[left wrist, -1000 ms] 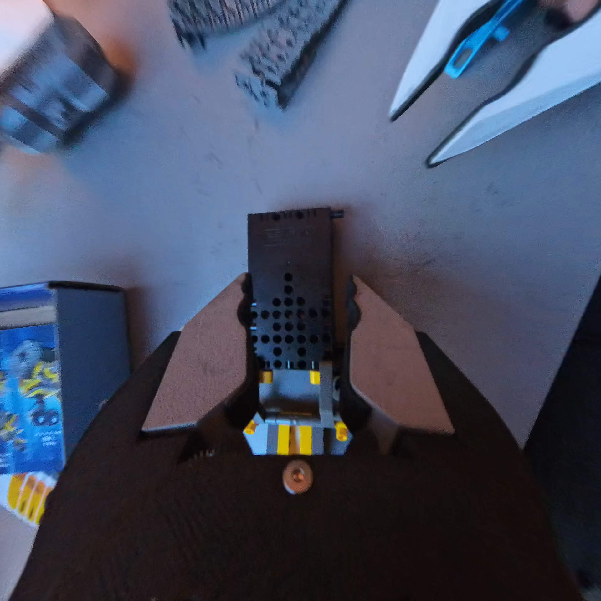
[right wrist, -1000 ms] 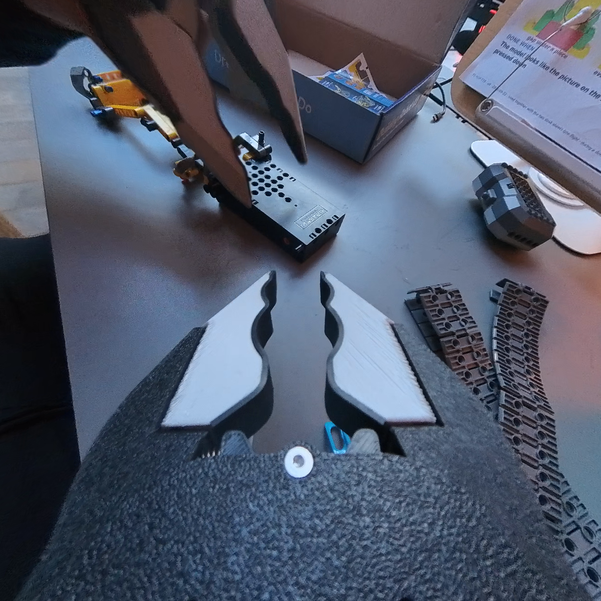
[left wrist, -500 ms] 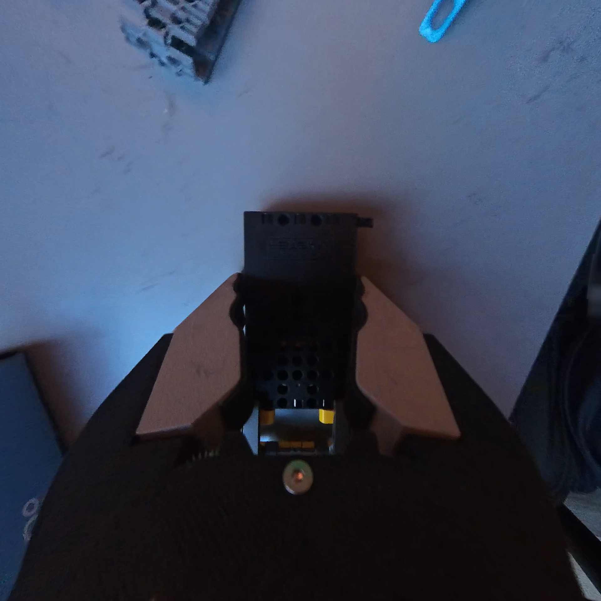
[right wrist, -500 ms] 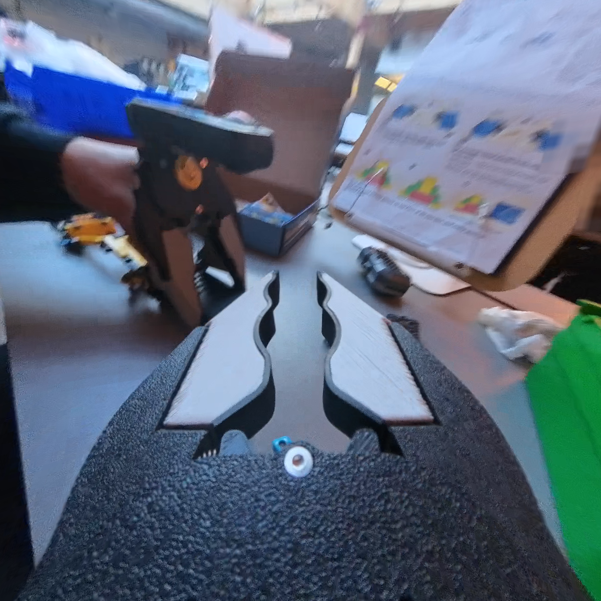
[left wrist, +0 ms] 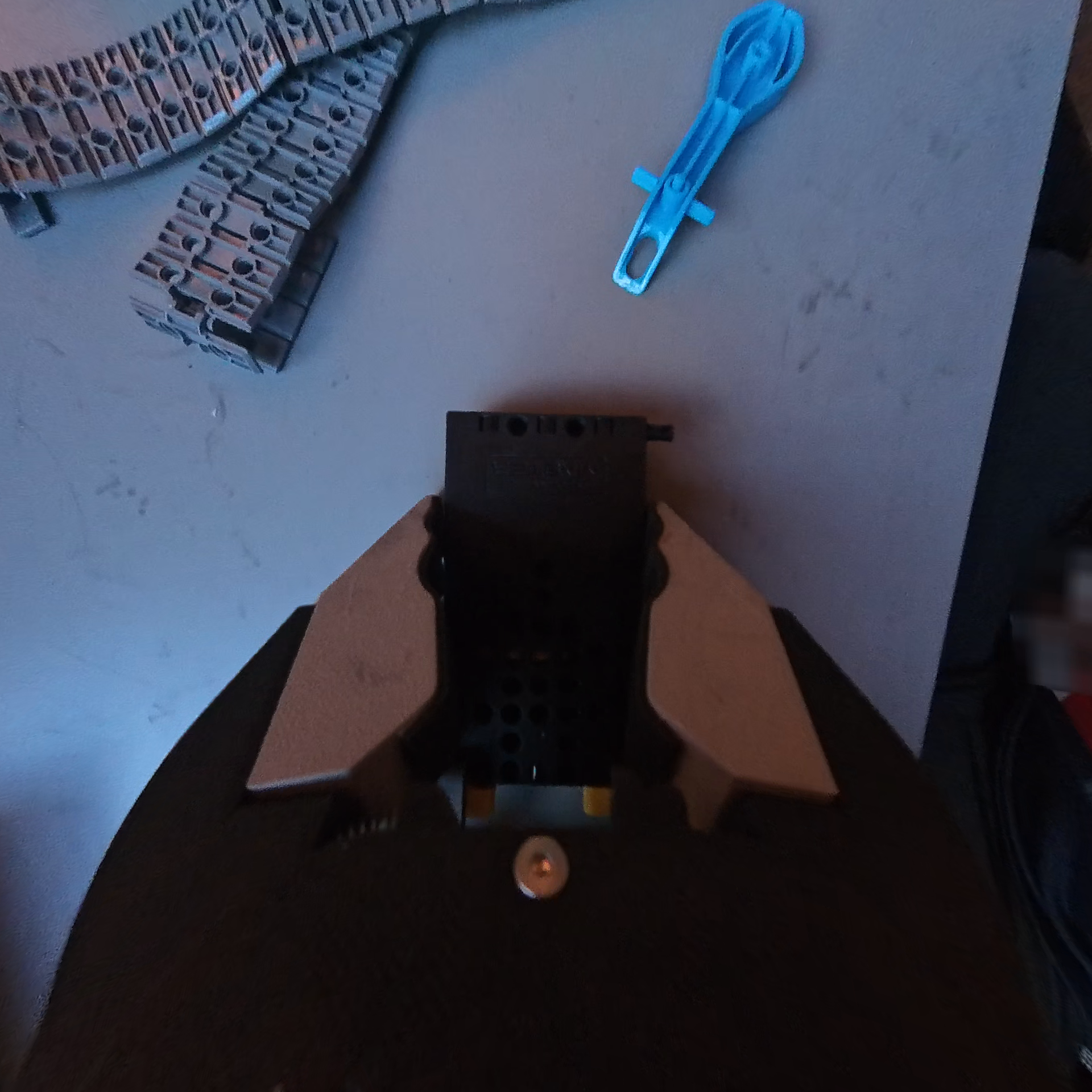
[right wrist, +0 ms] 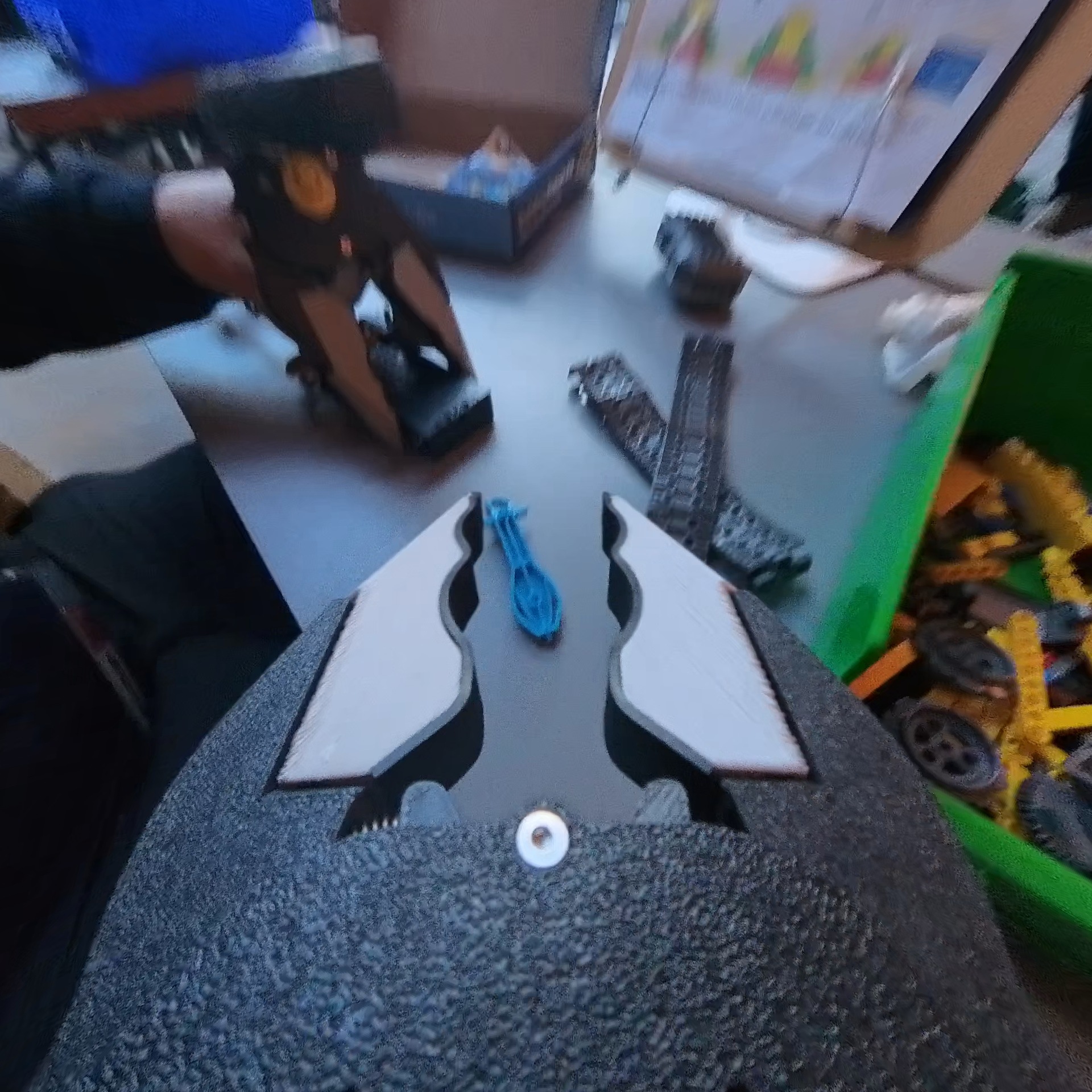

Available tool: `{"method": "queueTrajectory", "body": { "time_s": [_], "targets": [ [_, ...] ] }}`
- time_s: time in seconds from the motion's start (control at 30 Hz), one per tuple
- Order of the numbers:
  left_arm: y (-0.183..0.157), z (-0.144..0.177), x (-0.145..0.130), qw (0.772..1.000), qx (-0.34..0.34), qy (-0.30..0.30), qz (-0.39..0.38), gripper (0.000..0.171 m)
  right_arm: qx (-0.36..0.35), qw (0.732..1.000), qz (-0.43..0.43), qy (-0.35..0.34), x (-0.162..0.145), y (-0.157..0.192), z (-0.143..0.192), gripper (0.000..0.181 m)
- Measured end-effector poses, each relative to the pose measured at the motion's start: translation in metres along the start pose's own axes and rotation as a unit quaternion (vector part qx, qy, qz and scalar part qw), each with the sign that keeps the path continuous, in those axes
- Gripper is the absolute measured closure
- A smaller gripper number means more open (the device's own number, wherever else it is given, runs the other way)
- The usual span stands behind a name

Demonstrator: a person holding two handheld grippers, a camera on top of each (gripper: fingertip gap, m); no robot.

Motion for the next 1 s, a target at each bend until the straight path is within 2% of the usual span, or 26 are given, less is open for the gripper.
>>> {"method": "queueTrajectory", "body": {
  "time_s": [0.1,0.2,0.37,0.4,0.47,0.57,0.8,1.0],
  "targets": [
    [0.001,-0.003,0.005,1.0,0.002,-0.021,0.003,0.105,0.014,0.998,0.02,0.062,-0.032,0.009,-0.022,0.139],
    [0.002,-0.006,0.008,0.999,0.005,-0.037,0.007,0.105,-0.003,0.989,0.049,0.136,-0.059,0.005,-0.04,0.134],
    [0.003,-0.007,0.01,0.999,0.007,-0.038,0.01,0.105,0.006,0.984,0.048,0.169,-0.07,0.007,-0.059,0.133],
    [0.003,-0.008,0.011,0.999,0.007,-0.038,0.01,0.105,0.012,0.984,0.048,0.17,-0.069,0.009,-0.06,0.136],
    [0.004,-0.008,0.012,0.999,0.009,-0.039,0.013,0.105,0.034,0.983,0.047,0.175,-0.07,0.016,-0.062,0.16],
    [0.005,-0.009,0.013,0.999,0.015,-0.043,0.016,0.105,0.024,0.983,0.068,0.171,-0.069,0.017,-0.061,0.161],
    [-0.001,-0.006,0.018,0.996,0.067,-0.059,-0.033,0.106,-0.014,0.968,0.235,0.089,-0.05,0.036,-0.059,0.16],
    [-0.007,0.005,0.022,0.983,0.129,-0.087,-0.101,0.114,0.001,0.977,0.186,0.102,-0.05,0.039,-0.067,0.161]
  ]
}}
Point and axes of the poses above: each gripper's, where its closed fingertips meet, z back along the fingers, x out of its top, y = z × x across the jaws, the point moved 2 cm from there along z, back along the fingers, and after that the axes turned 1 degree about -y, right-handed, at the moved point
